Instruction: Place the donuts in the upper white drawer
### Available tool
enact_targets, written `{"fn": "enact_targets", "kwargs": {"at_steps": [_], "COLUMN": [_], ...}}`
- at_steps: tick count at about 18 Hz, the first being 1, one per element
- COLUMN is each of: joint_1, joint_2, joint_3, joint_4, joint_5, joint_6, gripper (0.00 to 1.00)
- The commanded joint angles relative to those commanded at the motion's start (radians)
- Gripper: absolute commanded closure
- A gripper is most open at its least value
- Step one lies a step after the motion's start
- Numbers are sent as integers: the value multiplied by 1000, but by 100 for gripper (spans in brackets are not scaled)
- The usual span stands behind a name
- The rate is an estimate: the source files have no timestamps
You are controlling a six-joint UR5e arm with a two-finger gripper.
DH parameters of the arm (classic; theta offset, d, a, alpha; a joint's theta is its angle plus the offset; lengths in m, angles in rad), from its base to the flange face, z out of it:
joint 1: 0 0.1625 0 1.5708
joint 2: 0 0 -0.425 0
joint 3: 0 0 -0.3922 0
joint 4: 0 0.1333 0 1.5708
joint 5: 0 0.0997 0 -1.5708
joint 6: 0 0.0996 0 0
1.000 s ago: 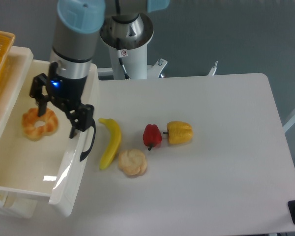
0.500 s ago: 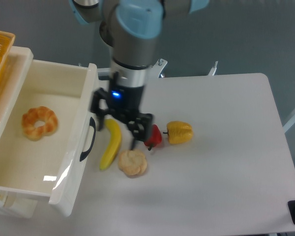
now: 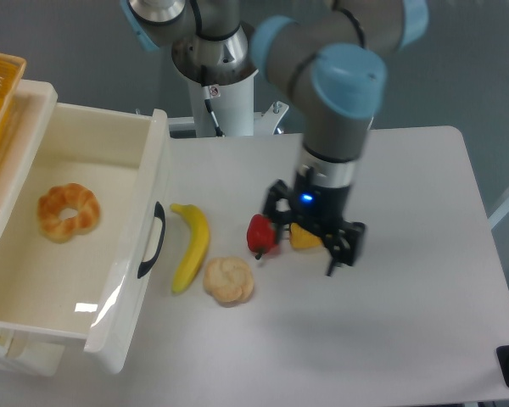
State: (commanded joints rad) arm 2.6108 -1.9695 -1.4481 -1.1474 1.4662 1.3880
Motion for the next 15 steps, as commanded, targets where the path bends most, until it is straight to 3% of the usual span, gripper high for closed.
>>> {"fn": "enact_targets", "kwargs": {"at_steps": [9,15], "joint_1": [51,57], "joint_2": [-112,-147], "joint_3": [8,8], "joint_4": [45,66], "joint_5": [46,80], "joint_6": [209,235], "gripper": [0,0]}}
